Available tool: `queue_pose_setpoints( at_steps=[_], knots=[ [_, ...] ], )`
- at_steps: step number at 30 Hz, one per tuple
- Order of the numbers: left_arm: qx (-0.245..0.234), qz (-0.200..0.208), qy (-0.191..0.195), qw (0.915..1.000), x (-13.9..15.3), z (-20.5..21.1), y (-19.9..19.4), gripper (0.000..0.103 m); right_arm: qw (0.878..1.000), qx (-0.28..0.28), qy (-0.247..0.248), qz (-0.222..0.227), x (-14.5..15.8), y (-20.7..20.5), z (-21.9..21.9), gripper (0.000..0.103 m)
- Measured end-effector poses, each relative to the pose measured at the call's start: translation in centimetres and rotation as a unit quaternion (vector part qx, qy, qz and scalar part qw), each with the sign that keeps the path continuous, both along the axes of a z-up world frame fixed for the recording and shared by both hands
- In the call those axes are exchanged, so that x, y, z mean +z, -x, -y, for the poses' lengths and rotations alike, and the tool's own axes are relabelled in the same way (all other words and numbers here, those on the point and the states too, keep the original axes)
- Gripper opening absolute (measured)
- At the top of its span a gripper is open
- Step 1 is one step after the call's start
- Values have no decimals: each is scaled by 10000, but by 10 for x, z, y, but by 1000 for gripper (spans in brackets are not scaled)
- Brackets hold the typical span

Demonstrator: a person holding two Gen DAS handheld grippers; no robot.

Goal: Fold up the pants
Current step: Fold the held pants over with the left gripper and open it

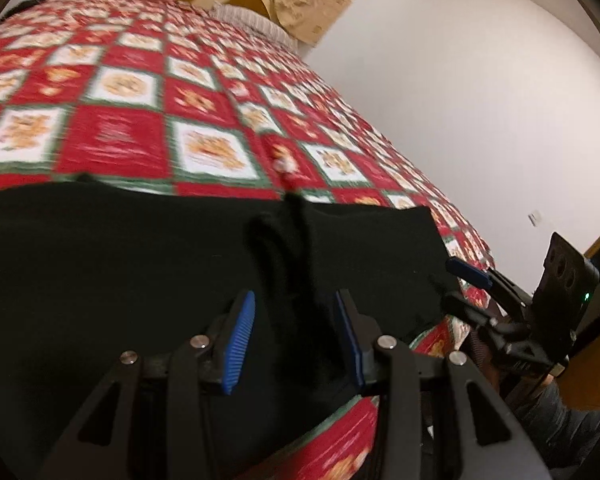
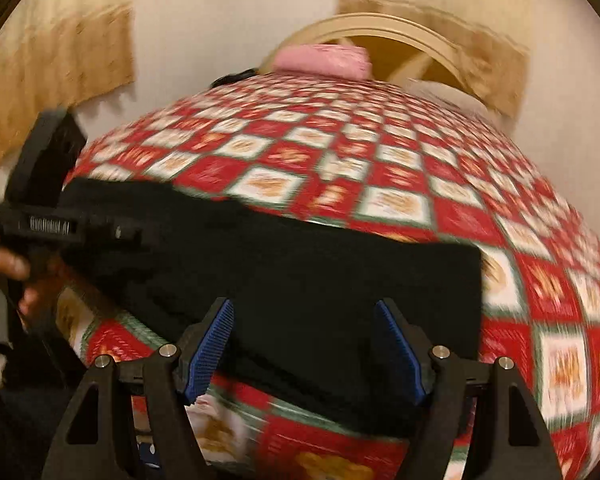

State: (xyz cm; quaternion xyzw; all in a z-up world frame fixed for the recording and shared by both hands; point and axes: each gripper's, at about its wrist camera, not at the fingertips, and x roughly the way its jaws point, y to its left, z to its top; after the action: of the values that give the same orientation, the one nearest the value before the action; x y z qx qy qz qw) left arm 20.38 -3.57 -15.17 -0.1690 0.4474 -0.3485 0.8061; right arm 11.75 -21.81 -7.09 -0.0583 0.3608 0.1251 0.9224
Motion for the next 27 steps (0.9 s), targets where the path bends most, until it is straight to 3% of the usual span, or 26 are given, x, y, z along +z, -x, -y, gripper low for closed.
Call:
queue_pose_setpoints(
  at_steps=[5, 7, 9, 16, 19, 23, 27],
  knots=[
    [-9, -230, 184, 9996, -6, 17, -11, 43, 9974, -395, -419, 429, 7, 16, 29, 74],
    [66, -349, 217, 9991, -7, 15, -14, 35, 9963, -353, -504, 596, 7, 21, 31, 74],
    [71, -381, 154, 9991, -6, 13, -14, 16, 9952, -290, -588, 722, 7, 24, 29, 74],
    [190, -240, 350, 9989, 12, -6, 0, 13, 9910, -261, -843, 1007, 11, 32, 39, 74],
    [163, -139, 193, 9996, 16, -7, 0, 13, 9894, -195, -972, 1063, 13, 33, 40, 74],
    [216, -191, -174, 9994, 4, -3, -3, 13, 9924, 132, -772, 953, 9, 32, 25, 75],
    [281, -272, -165, 9991, -10, -4, -5, 19, 9990, -87, -422, -70, -22, 4, 23, 75]
  ],
)
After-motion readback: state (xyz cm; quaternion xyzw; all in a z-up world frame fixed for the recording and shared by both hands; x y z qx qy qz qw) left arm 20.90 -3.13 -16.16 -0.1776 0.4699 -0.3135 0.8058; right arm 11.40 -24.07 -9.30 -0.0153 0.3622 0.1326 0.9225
